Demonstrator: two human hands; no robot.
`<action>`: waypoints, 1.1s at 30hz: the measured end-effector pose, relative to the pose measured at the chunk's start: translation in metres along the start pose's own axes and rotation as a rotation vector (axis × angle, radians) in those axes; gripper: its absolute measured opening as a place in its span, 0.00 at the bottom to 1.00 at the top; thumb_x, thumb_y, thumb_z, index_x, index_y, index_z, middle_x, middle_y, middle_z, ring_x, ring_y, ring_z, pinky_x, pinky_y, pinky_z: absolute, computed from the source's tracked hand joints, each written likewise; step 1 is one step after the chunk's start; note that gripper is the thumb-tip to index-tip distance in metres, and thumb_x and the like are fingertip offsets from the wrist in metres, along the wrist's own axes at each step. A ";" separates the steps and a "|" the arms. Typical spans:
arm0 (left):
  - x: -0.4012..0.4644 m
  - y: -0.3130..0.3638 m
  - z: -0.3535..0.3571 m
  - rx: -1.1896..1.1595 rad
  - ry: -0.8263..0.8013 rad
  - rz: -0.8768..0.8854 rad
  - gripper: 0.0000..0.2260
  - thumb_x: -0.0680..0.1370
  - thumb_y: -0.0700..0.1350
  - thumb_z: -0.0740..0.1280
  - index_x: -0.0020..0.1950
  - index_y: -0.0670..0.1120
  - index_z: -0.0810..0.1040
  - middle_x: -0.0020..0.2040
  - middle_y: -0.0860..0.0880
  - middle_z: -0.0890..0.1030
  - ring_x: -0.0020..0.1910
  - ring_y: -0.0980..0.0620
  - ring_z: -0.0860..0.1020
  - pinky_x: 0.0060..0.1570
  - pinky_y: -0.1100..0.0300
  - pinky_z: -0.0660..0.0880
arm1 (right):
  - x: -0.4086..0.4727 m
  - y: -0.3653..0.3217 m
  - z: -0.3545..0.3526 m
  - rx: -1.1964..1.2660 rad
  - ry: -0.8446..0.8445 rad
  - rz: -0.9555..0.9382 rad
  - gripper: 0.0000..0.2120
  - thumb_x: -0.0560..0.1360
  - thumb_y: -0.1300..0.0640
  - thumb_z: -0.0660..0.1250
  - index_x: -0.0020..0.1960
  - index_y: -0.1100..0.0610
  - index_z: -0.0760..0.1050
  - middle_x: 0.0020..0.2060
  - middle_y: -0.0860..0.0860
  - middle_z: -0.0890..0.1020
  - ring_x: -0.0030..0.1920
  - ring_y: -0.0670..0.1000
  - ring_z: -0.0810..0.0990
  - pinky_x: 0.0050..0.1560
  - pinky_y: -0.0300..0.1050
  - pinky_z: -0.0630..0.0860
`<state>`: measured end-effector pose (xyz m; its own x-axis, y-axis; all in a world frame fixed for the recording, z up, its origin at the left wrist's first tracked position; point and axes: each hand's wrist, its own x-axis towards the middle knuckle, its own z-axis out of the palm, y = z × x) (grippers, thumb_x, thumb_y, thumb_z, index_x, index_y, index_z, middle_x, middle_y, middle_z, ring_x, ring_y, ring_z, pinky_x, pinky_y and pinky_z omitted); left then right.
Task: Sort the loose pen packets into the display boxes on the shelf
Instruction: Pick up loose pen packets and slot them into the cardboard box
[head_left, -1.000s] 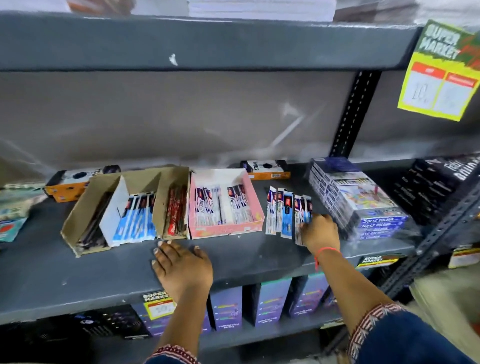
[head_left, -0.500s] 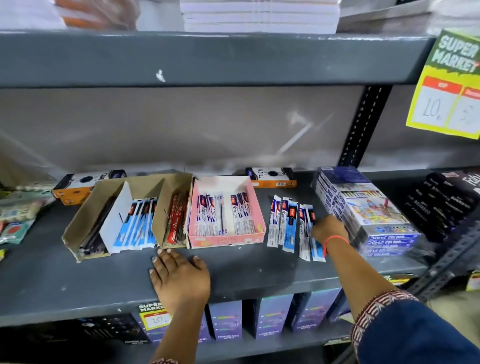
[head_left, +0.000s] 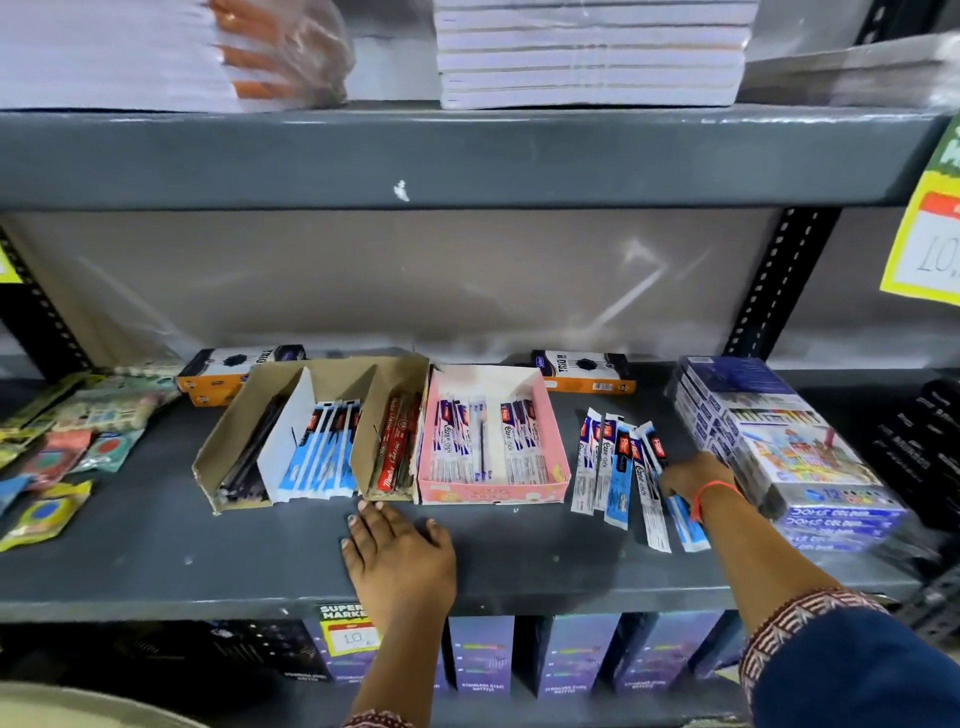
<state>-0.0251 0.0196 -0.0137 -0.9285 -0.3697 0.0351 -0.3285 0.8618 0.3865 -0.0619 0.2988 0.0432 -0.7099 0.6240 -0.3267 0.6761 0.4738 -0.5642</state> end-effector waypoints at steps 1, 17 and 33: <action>0.000 -0.001 0.001 0.001 0.005 0.001 0.30 0.79 0.54 0.50 0.76 0.39 0.49 0.78 0.42 0.52 0.77 0.45 0.50 0.75 0.51 0.47 | 0.002 0.002 0.000 0.016 -0.005 0.006 0.03 0.71 0.68 0.64 0.44 0.65 0.72 0.39 0.60 0.75 0.30 0.53 0.71 0.43 0.43 0.70; 0.003 -0.001 0.002 0.023 -0.023 0.000 0.30 0.79 0.54 0.48 0.76 0.38 0.47 0.78 0.41 0.50 0.77 0.45 0.49 0.75 0.51 0.45 | -0.035 -0.025 -0.015 0.487 -0.111 -0.257 0.13 0.70 0.66 0.71 0.31 0.57 0.72 0.26 0.54 0.73 0.22 0.47 0.70 0.26 0.33 0.69; 0.026 -0.072 -0.038 0.043 0.004 0.009 0.30 0.80 0.55 0.51 0.75 0.37 0.50 0.77 0.40 0.53 0.77 0.44 0.51 0.75 0.52 0.46 | -0.146 -0.126 0.073 0.768 -0.800 -0.227 0.12 0.73 0.71 0.65 0.35 0.58 0.72 0.16 0.47 0.79 0.15 0.40 0.74 0.21 0.30 0.75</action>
<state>-0.0193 -0.0648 -0.0057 -0.9307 -0.3633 0.0426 -0.3274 0.8793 0.3458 -0.0578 0.1023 0.1067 -0.9094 -0.1354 -0.3932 0.4113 -0.1540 -0.8984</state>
